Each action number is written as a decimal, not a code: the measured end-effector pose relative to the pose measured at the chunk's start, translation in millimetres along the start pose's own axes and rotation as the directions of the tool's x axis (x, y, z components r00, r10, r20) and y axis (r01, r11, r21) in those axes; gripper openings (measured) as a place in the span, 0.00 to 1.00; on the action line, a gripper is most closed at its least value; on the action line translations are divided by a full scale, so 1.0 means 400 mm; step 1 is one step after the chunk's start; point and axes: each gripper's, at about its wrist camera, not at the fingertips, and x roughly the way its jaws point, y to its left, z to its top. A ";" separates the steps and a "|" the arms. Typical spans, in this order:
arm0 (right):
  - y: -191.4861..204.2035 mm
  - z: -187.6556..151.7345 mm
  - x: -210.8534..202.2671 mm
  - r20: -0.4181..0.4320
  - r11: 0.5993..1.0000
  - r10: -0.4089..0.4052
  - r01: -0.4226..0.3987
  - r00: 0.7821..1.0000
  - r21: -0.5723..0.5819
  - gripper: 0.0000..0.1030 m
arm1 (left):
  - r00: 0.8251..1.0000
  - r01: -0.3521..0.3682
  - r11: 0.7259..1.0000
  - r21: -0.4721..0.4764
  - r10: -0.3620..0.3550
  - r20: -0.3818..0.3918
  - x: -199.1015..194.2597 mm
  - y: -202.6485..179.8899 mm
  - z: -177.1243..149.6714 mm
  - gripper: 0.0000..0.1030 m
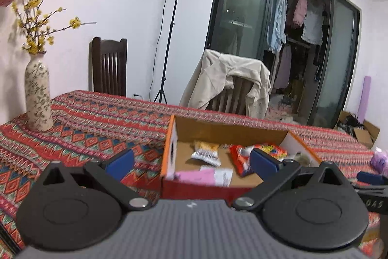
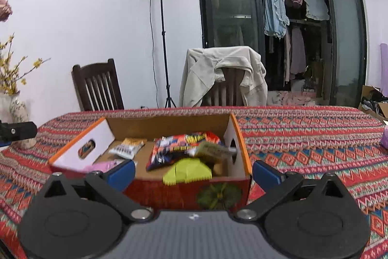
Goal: Organize snacks
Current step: 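Return both tools to the pile and grasp a white sachet with the right tool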
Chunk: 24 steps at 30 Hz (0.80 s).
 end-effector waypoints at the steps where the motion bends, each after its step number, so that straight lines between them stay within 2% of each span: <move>1: 0.000 -0.013 -0.009 -0.007 1.000 0.002 -0.002 1.000 -0.001 1.00 | 1.000 -0.004 1.000 0.008 0.004 -0.012 -0.003 0.005 -0.012 1.00; 7: 0.000 -0.082 -0.039 -0.066 1.000 0.019 -0.019 0.998 -0.003 1.00 | 0.998 -0.021 0.999 0.033 0.023 -0.062 -0.031 0.051 -0.089 1.00; 12: -0.007 -0.136 -0.045 -0.127 0.997 0.061 -0.055 0.990 0.050 1.00 | 0.995 -0.041 0.999 0.015 0.042 -0.089 -0.041 0.097 -0.151 1.00; 18: 0.010 -0.146 -0.053 -0.138 0.998 0.059 -0.055 0.989 0.029 1.00 | 0.997 -0.029 1.000 0.010 0.030 -0.065 -0.053 0.103 -0.161 1.00; 24: 0.003 -0.154 -0.036 -0.178 1.000 0.000 0.004 0.984 0.023 1.00 | 0.997 -0.023 1.000 -0.019 0.021 -0.076 -0.040 0.114 -0.164 1.00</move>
